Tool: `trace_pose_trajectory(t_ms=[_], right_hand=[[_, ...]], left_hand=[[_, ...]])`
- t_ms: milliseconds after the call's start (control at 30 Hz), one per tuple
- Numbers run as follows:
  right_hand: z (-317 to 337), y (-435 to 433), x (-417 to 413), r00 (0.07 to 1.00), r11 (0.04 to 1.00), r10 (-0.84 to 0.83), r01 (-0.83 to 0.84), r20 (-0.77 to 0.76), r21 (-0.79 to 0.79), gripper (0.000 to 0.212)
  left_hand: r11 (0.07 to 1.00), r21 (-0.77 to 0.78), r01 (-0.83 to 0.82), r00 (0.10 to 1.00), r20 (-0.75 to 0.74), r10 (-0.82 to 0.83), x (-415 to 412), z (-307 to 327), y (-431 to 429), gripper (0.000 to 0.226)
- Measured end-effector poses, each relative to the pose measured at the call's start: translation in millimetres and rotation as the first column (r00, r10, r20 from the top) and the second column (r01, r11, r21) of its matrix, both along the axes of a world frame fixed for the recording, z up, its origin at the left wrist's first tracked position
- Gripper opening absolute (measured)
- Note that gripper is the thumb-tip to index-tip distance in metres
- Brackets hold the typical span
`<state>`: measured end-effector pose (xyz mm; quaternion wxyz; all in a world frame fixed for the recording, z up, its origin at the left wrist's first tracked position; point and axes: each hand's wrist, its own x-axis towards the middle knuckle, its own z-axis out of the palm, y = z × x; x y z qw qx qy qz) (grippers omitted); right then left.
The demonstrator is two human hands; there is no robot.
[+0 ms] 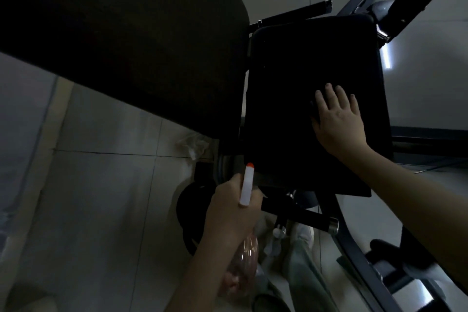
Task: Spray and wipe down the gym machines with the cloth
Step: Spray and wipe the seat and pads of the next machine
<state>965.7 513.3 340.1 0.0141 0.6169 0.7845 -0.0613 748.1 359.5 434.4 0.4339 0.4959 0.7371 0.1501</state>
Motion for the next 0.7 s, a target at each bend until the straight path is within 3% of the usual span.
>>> trace_pose_trajectory(t_ms=[233,367,500,700], right_hand=[[4,2,-1,0.999,0.997,0.015,-0.012,0.044,-0.074,0.069],[6,0,-1,0.999,0.996,0.025,-0.023,0.034,-0.082,0.075],[10,0,-3,0.999,0.994,0.037,-0.034,0.026,-0.105,0.076],[13,3,4,0.997,0.984,0.062,-0.053,0.046,-0.169,0.071]], left_hand=[[0.989,0.107,0.103,0.993,-0.065,-0.097,-8,28,11,0.014],[0.979,0.168,0.119,0.992,0.014,-0.123,-6,41,35,0.022],[0.967,0.207,0.147,0.989,0.004,-0.151,-1,62,74,0.005],[0.971,0.209,0.113,0.994,-0.027,-0.110,3,94,133,0.017]])
